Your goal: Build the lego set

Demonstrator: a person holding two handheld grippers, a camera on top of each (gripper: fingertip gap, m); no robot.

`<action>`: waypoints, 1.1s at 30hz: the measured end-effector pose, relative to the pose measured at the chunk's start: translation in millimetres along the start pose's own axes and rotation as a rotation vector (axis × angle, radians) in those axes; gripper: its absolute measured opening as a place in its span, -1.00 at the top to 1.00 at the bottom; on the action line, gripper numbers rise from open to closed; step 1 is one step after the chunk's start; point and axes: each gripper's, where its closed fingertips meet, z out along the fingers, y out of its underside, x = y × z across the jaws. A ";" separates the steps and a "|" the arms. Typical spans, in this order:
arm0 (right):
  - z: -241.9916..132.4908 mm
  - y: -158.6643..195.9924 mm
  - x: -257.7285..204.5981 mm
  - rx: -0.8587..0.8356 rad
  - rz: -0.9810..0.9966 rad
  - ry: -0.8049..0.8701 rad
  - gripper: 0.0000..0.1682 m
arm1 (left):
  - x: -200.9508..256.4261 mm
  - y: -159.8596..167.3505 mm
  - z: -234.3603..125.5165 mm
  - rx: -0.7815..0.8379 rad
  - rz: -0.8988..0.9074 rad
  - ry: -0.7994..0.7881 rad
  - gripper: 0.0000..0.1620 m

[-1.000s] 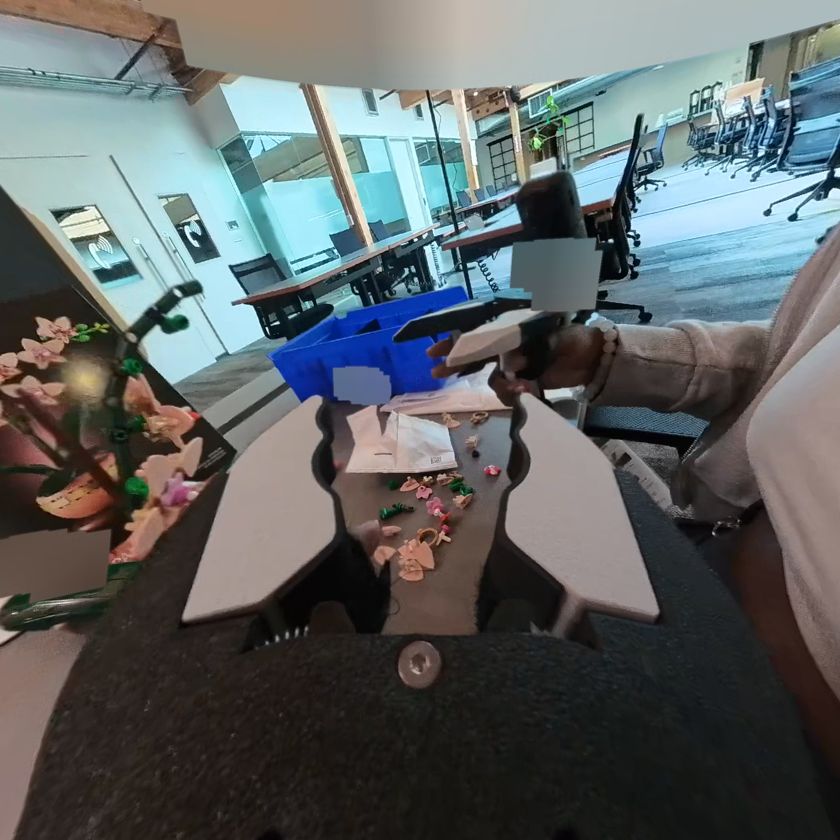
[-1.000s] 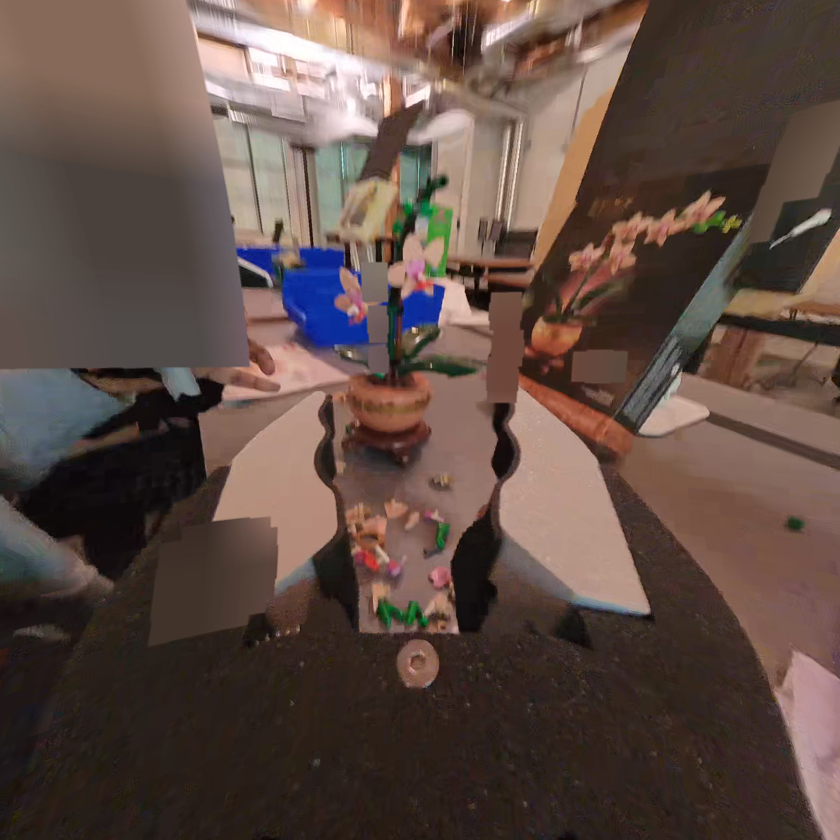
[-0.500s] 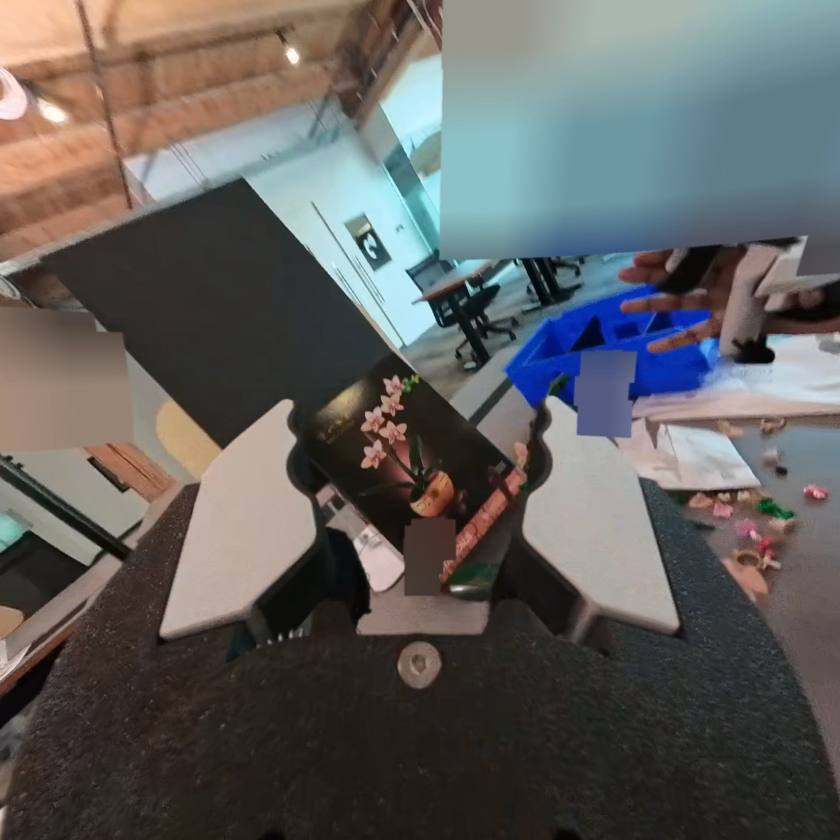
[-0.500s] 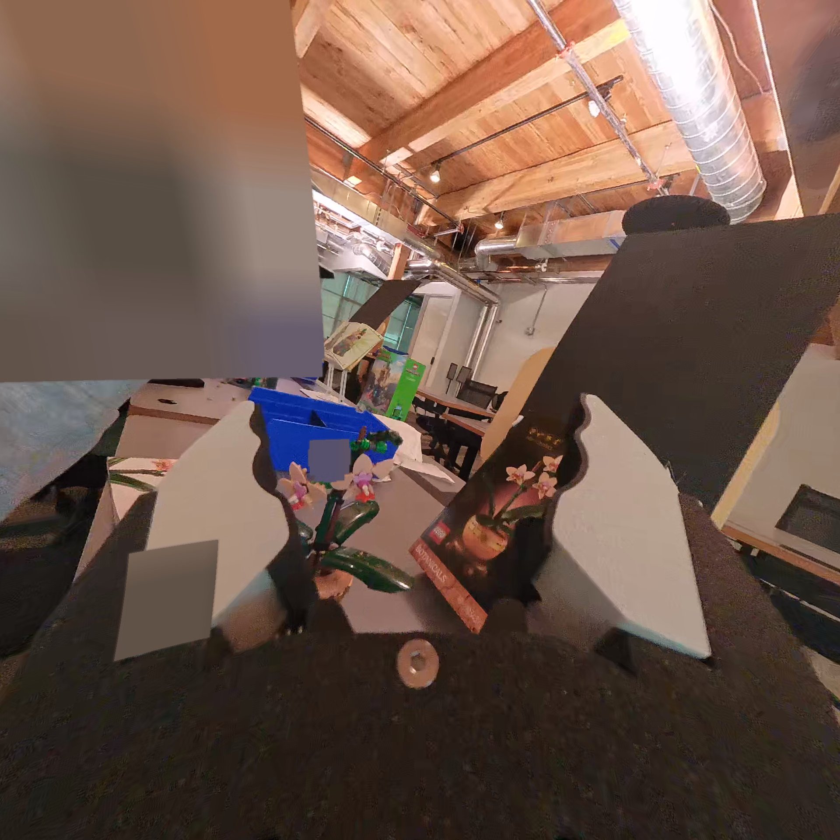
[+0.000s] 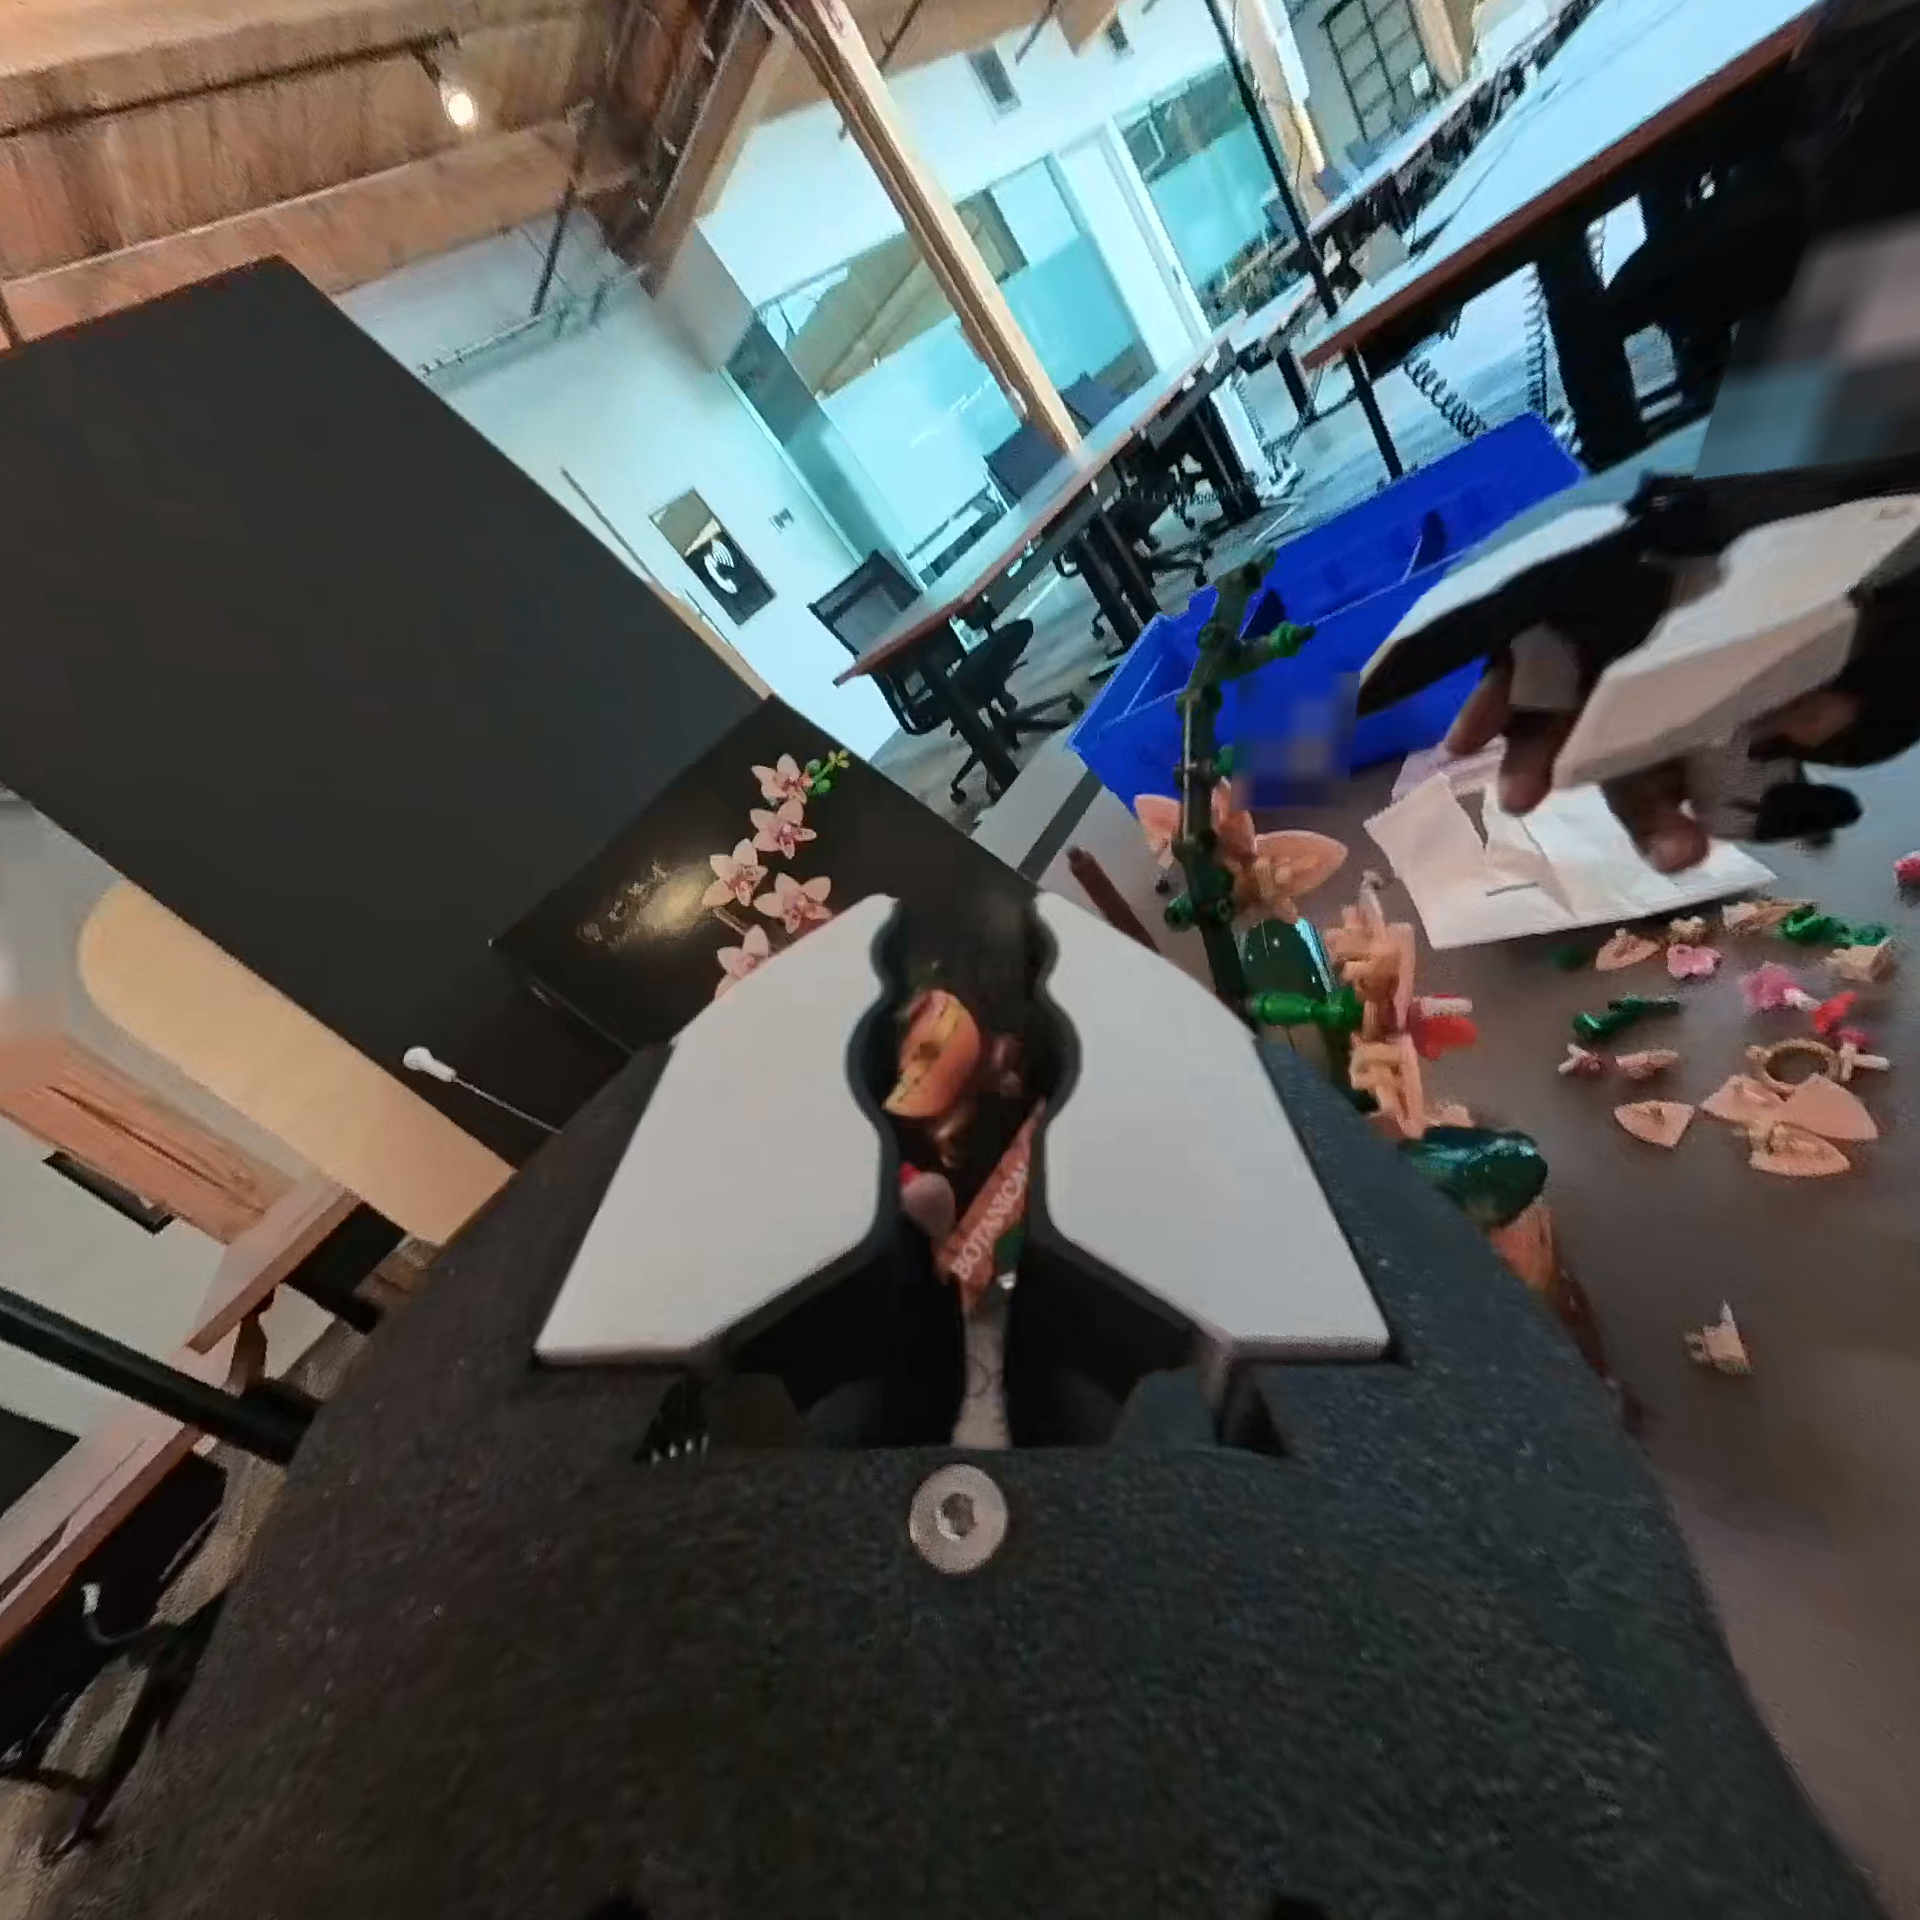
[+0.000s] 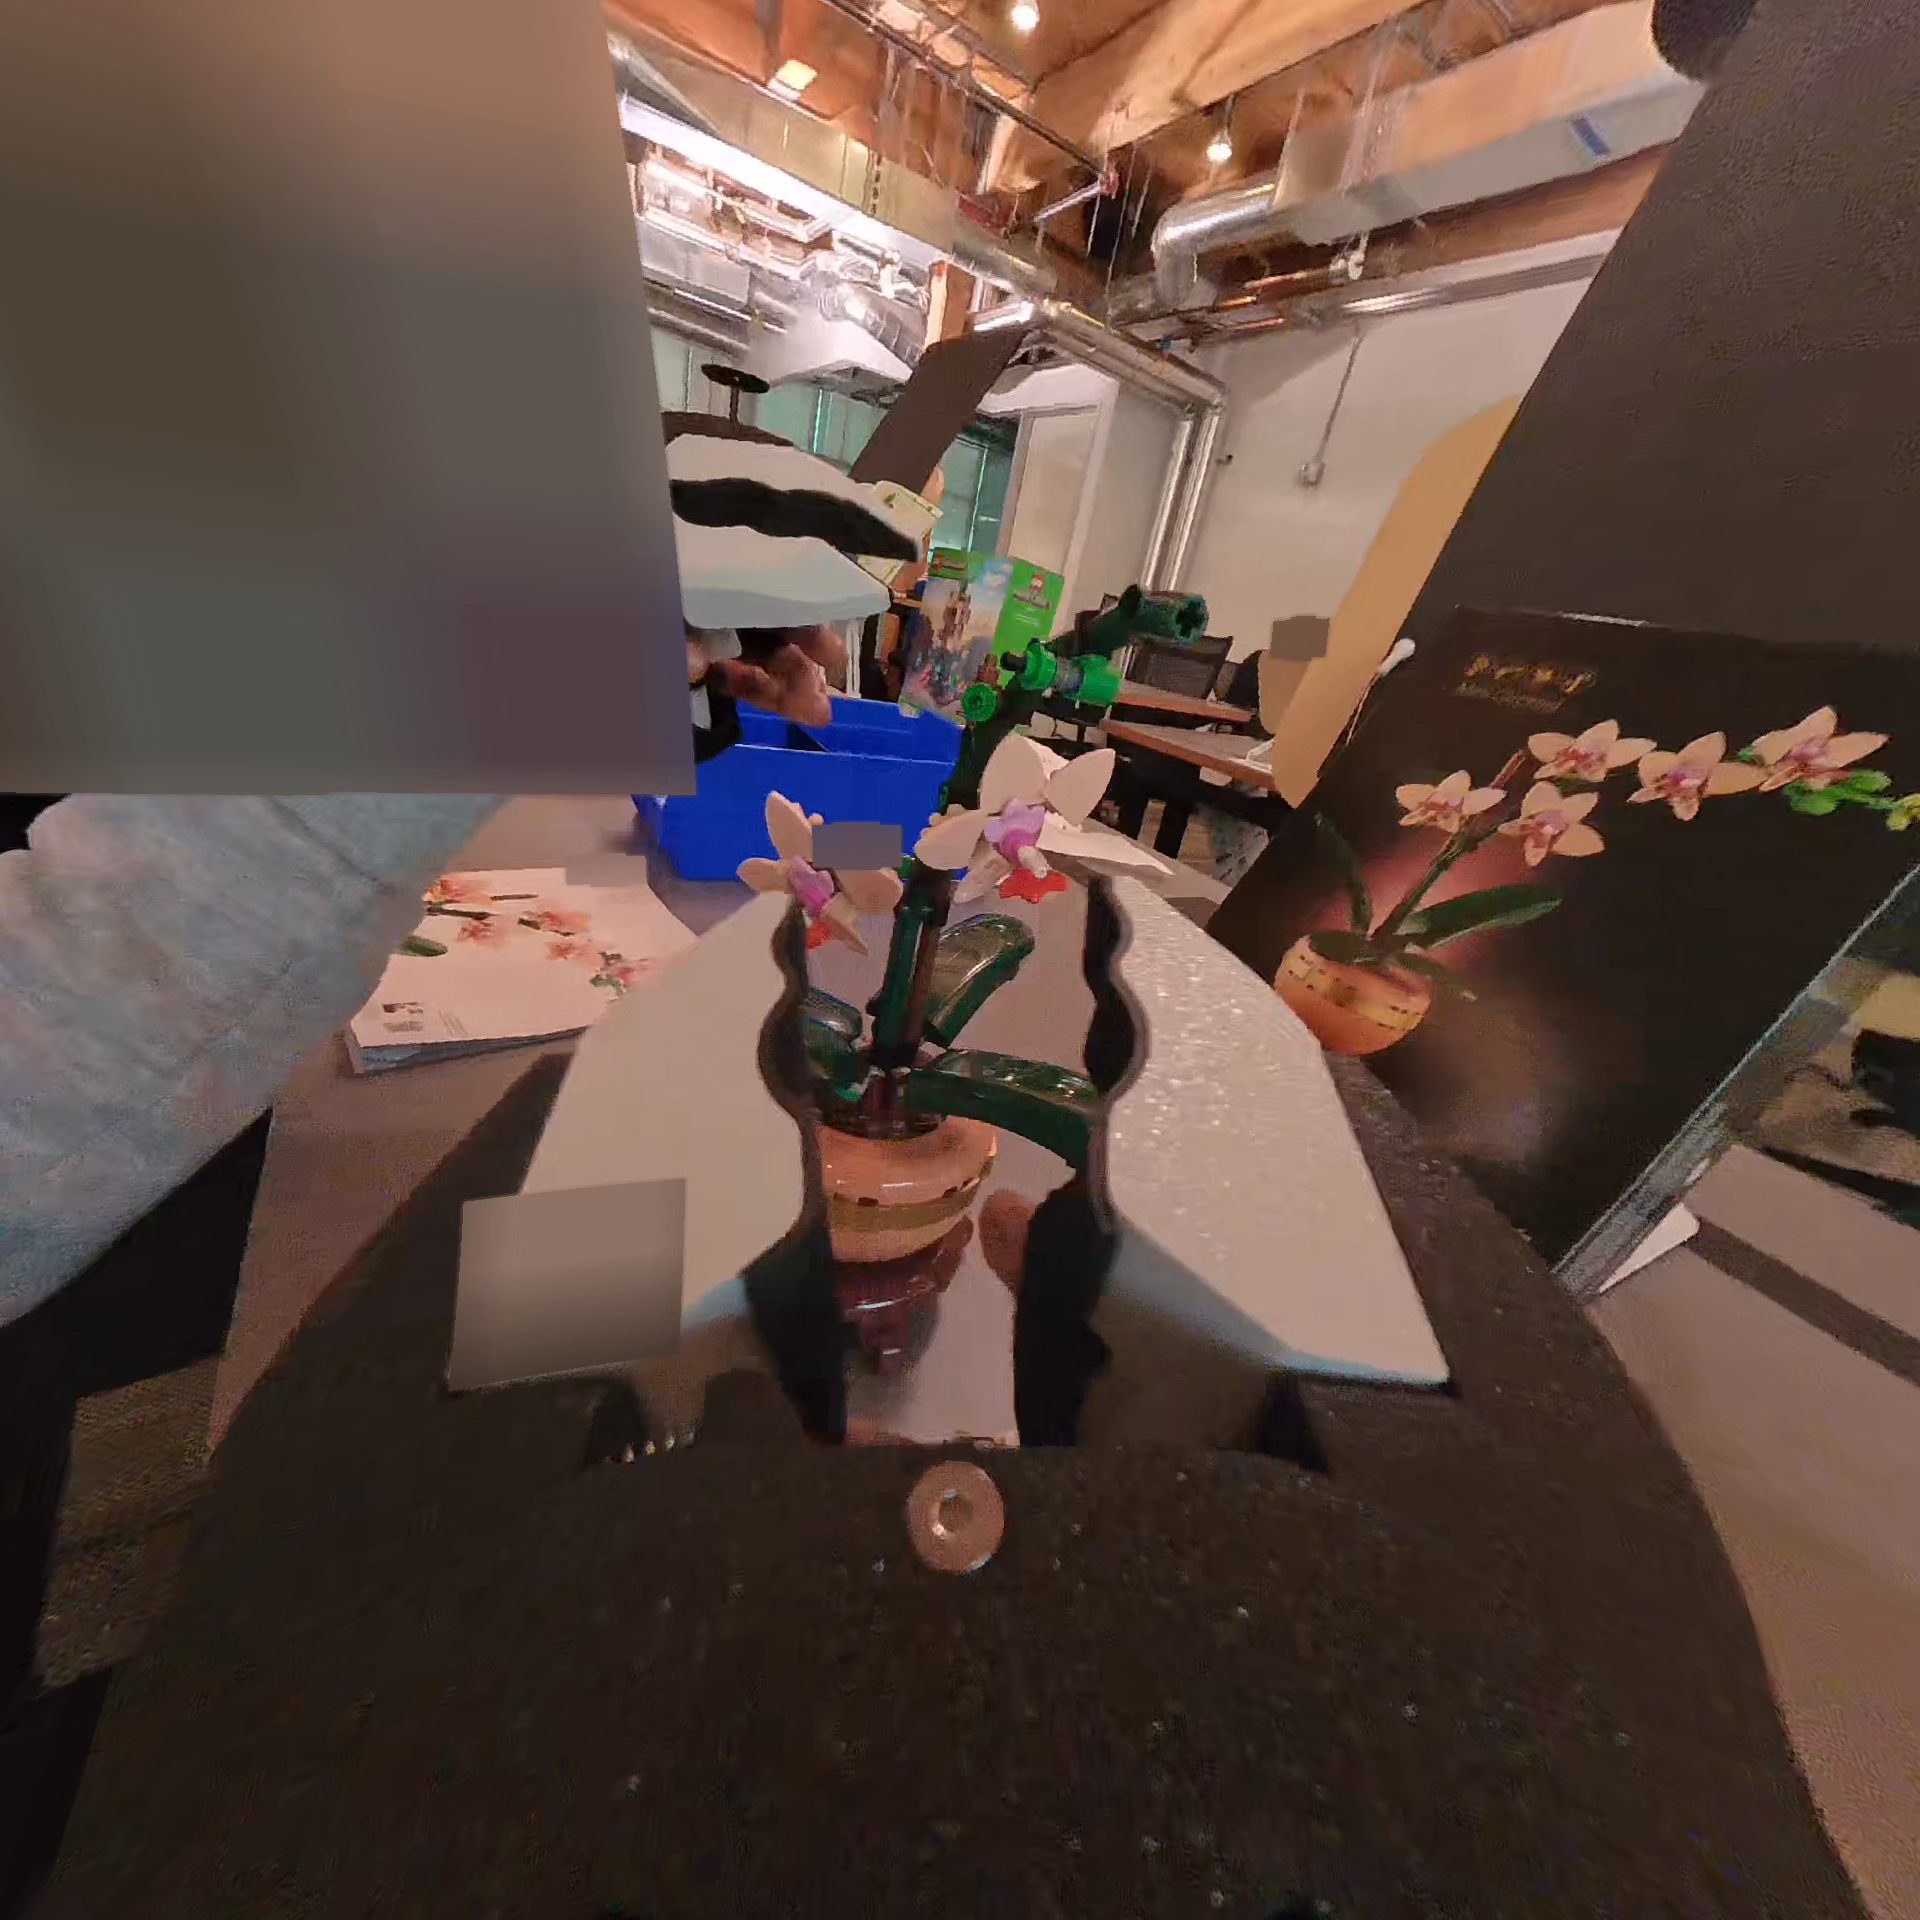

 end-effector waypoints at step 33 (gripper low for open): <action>66.9 16.9 1.4 -0.203 0.141 -0.483 0.64 | 50.8 6.3 41.3 -0.081 -0.139 0.239 0.93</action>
